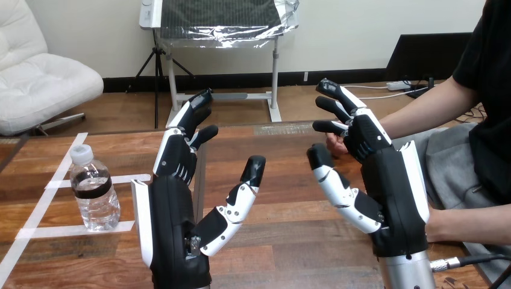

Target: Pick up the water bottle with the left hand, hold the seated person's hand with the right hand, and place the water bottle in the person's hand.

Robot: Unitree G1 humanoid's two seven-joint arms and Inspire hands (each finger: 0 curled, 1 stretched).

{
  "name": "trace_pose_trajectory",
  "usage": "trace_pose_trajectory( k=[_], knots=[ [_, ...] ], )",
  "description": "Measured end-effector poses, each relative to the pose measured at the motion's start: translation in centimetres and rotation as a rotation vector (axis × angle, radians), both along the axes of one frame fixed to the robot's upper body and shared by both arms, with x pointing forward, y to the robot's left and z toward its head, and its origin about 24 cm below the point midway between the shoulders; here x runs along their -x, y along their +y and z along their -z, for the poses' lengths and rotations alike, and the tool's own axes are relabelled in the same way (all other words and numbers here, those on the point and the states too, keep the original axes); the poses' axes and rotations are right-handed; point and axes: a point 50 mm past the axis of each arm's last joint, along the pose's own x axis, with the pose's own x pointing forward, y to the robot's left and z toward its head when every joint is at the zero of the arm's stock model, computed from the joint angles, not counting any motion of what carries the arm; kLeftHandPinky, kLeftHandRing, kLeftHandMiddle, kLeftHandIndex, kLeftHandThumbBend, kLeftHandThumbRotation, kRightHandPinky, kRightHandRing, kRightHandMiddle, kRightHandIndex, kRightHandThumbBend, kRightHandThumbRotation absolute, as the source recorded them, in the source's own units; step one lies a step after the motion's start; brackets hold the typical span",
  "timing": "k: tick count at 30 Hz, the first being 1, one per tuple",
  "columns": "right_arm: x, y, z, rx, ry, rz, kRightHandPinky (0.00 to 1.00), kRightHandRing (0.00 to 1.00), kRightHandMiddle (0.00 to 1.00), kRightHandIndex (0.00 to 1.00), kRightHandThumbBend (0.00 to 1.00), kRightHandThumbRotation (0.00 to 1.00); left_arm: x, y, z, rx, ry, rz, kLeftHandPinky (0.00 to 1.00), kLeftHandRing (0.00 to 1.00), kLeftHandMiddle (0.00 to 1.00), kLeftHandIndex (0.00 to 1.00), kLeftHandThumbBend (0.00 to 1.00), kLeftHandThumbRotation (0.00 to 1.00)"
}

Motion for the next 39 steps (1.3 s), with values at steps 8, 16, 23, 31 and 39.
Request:
trace_pose_trajectory(
  k=[8,16,23,31,39],
  knots=[
    [0.0,0.0,0.0,0.001,0.000,0.000,0.74,0.87,0.92,0.85,0.31,0.49,0.0,0.2,0.0,-0.013,0.001,-0.017,0.76,0.85,0.84,0.80,0.57,0.05],
    [0.0,0.0,0.0,0.001,0.000,0.000,0.75,0.87,0.91,0.86,0.31,0.44,-0.1,0.8,-0.2,-0.063,-0.012,-0.062,0.76,0.85,0.85,0.81,0.57,0.05],
    [0.0,0.0,0.0,0.000,0.001,0.000,0.75,0.87,0.91,0.86,0.32,0.41,0.1,1.7,-0.8,-0.145,-0.063,-0.129,0.81,0.87,0.86,0.82,0.58,0.02],
    [0.0,0.0,0.0,0.001,0.001,0.000,0.75,0.87,0.91,0.86,0.33,0.38,0.3,3.3,-1.5,-0.254,-0.124,-0.239,0.81,0.86,0.85,0.80,0.60,0.02],
    [0.0,0.0,0.0,0.002,0.001,0.000,0.75,0.86,0.91,0.86,0.33,0.33,0.5,5.2,-2.1,-0.351,-0.152,-0.385,0.82,0.87,0.85,0.80,0.61,0.04]
  ],
)
